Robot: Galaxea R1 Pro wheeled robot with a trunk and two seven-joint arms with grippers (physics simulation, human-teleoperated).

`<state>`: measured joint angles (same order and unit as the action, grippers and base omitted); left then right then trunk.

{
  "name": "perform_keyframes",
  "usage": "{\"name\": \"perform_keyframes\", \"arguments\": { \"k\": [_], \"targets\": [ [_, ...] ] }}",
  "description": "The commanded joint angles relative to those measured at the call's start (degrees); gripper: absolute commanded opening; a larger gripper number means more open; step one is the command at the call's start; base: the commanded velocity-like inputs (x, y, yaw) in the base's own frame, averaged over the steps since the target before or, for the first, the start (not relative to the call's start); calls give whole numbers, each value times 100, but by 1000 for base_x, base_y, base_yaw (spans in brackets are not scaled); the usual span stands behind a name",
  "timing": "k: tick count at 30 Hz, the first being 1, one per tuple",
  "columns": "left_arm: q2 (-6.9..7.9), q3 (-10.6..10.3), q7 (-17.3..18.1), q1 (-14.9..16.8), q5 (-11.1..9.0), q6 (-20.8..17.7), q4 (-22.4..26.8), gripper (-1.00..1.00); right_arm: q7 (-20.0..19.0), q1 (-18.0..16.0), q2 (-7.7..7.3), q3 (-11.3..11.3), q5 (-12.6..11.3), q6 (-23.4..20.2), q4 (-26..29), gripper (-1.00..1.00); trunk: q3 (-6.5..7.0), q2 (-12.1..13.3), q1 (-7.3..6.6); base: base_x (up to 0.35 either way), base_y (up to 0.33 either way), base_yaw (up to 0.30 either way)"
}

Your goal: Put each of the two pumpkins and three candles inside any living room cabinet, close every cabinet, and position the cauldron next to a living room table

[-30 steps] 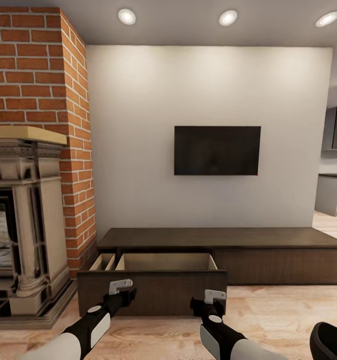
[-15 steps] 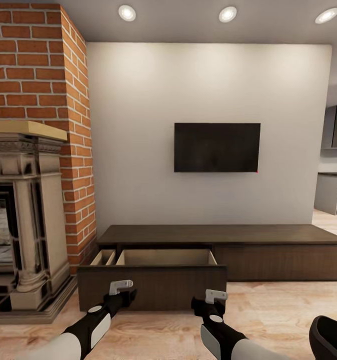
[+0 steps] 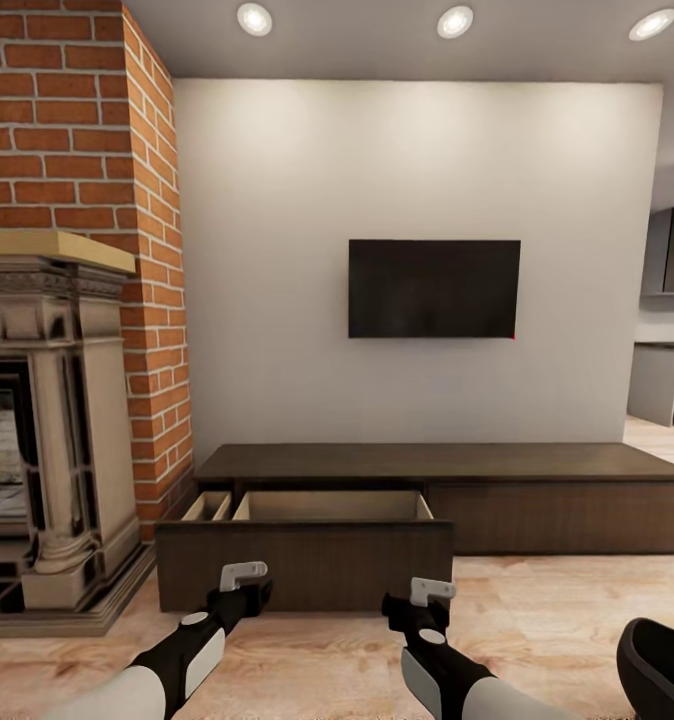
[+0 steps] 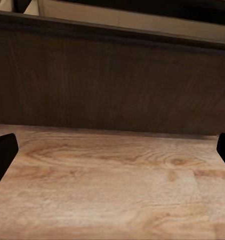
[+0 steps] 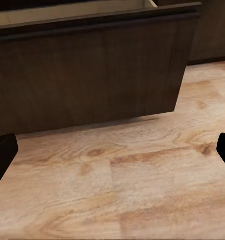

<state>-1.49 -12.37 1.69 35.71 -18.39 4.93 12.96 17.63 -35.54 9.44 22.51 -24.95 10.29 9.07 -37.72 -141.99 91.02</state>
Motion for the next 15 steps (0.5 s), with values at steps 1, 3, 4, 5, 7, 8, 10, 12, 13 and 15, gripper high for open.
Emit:
{"name": "perform_keyframes", "arguments": {
  "k": [1, 3, 4, 5, 7, 8, 10, 12, 13, 15],
  "targets": [
    [2, -40, 10, 6, -58, 26, -8, 100, 21, -5, -1, 53, -56, 20, 9, 100, -26, -45, 21, 0, 0, 0],
    [3, -67, 9, 6, -59, 26, -7, 100, 21, -7, 8, 61, -27, 12, 44, 100, -61, -125, 65, 0, 0, 0],
    [5, -119, 6, 6, -62, 25, -5, 100, 21, -9, 19, 67, -5, -9, 117, 100, -84, -126, 68, 0, 0, 0],
    [5, -119, 6, 6, -62, 25, -5, 100, 21, -9, 19, 67, -5, -9, 117, 100, -106, -128, 70, 0, 0, 0],
    [6, -194, 2, 6, -73, 25, -5, 100, 21, -15, 23, 72, 13, -54, 304, 100, -150, -130, 76, 0, 0, 0],
    [7, -210, 1, 6, -75, 25, -4, 100, 21, -20, 23, 73, 15, -80, 354, 100, -172, -132, 78, 0, 0, 0],
    [9, -244, -1, 6, -81, 25, -4, 100, 20, -49, 26, 76, 22, -235, 457, 100, -217, -134, 83, 0, 0, 0],
    [12, -260, 1, 6, -83, 25, -4, 100, 17, -70, 31, 76, 27, -375, 514, 100, -261, -137, 88, 0, 0, 0],
    [12, -268, 3, 6, -81, 25, -4, 100, 16, -86, 34, 77, 29, -495, 574, 100, -283, -138, 91, 0, 0, 0],
    [11, -274, 4, 6, -83, 25, -4, 100, 15, -98, 36, 77, 31, -574, 636, 100, -327, -141, 96, 0, 0, 0]
  ]
}}
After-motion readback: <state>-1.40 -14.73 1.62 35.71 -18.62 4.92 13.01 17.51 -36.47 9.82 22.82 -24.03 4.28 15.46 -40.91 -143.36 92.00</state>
